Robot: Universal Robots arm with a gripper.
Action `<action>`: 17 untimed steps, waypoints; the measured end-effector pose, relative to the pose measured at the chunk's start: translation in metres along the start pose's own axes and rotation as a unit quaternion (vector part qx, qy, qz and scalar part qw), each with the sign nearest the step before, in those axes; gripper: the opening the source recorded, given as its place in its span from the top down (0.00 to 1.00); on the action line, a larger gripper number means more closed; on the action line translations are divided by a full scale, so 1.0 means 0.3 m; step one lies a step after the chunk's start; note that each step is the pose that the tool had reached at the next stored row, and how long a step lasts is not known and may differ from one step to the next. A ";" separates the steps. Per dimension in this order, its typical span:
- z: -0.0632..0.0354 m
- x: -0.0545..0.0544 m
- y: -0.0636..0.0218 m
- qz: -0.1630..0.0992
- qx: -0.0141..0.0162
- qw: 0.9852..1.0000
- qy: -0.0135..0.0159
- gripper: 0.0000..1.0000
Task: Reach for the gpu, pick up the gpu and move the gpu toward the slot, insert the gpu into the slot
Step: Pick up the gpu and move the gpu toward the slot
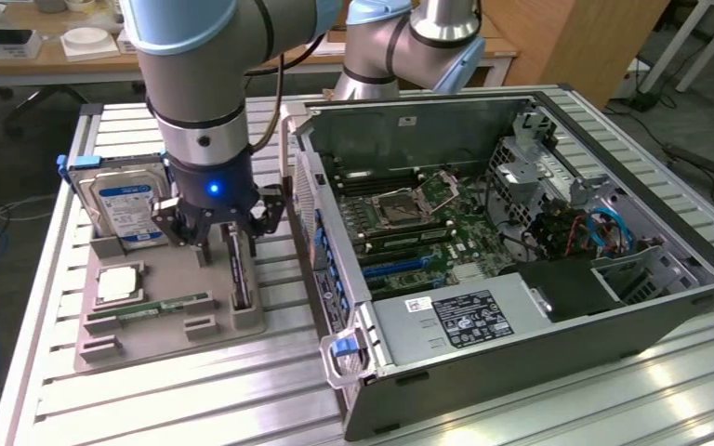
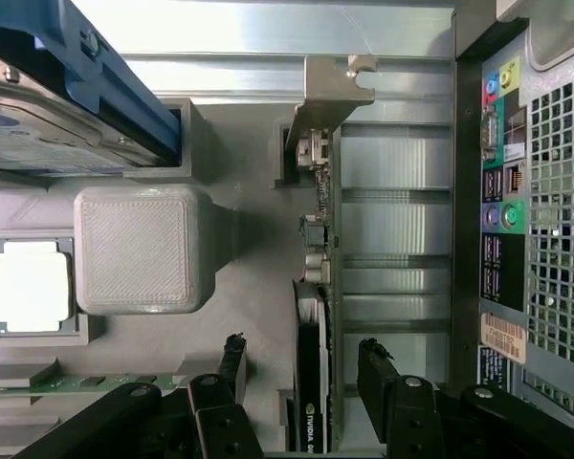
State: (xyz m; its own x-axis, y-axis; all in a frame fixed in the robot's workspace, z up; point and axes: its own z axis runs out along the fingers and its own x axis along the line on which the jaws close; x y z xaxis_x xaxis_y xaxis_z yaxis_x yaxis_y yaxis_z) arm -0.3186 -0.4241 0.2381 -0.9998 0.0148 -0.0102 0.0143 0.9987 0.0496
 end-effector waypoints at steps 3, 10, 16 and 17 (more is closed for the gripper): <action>0.015 0.000 -0.001 0.001 0.000 1.000 0.000 0.41; 0.030 0.000 -0.002 0.001 0.000 1.000 0.000 0.41; 0.030 0.000 -0.002 0.001 0.000 1.000 0.000 0.41; 0.031 0.000 -0.002 0.001 0.000 1.000 0.000 0.43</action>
State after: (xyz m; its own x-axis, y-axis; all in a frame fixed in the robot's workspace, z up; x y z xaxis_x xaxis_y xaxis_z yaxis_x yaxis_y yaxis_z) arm -0.3186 -0.4241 0.2290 -0.9998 0.0174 -0.0102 0.0169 0.9986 0.0497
